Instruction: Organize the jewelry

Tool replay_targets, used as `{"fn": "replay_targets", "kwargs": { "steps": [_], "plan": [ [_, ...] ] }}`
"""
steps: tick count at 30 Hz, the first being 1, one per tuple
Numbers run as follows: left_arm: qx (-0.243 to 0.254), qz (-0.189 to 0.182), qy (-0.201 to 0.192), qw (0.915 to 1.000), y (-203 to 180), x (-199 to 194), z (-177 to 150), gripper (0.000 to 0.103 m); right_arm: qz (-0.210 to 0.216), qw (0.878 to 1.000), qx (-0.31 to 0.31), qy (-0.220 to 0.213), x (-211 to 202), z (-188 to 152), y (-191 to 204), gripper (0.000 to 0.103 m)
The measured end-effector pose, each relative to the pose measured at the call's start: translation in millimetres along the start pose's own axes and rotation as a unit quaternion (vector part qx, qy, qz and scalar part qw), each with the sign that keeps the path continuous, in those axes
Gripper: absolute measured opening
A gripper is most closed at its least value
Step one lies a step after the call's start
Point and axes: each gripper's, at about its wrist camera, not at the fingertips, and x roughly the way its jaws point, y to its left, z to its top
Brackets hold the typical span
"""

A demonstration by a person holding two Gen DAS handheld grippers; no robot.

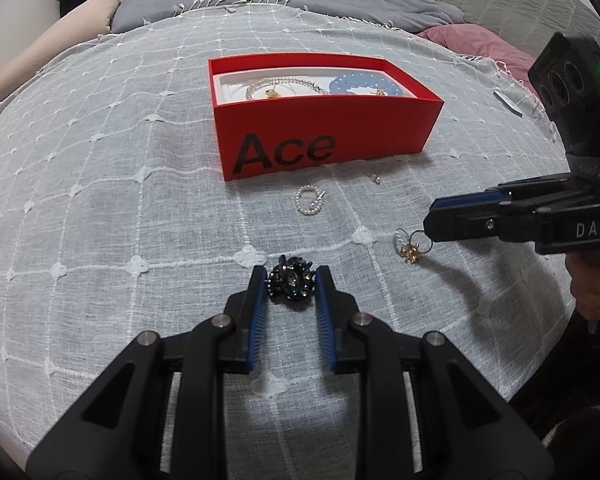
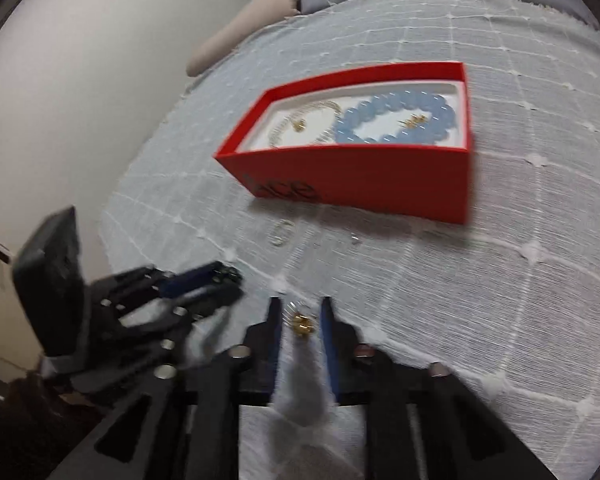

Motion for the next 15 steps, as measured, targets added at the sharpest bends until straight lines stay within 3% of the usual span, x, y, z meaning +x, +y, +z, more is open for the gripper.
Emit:
{"fn": "replay_targets", "kwargs": {
  "steps": [1, 3, 8, 12, 15],
  "plan": [
    [0.0, 0.0, 0.0, 1.0, -1, 0, 0, 0.026, -0.01, 1.0, -0.002, -0.005, -1, 0, -1, 0.045],
    [0.001, 0.0, 0.0, 1.0, -1, 0, 1, 0.026, -0.025, 0.999, -0.008, -0.028, -10, -1, -3, 0.06],
    [-0.001, 0.001, 0.0, 1.0, -2, 1, 0, 0.026, -0.047, 0.995, -0.068, -0.062, -30, -6, 11, 0.06],
    [-0.001, 0.002, 0.002, 1.0, -2, 2, 1, 0.026, -0.055, 0.993, -0.096, -0.048, -18, -6, 22, 0.059],
    [0.0, 0.003, 0.001, 1.0, -3, 2, 1, 0.026, -0.1, 0.989, -0.101, -0.036, -4, -3, 17, 0.056]
  ]
}}
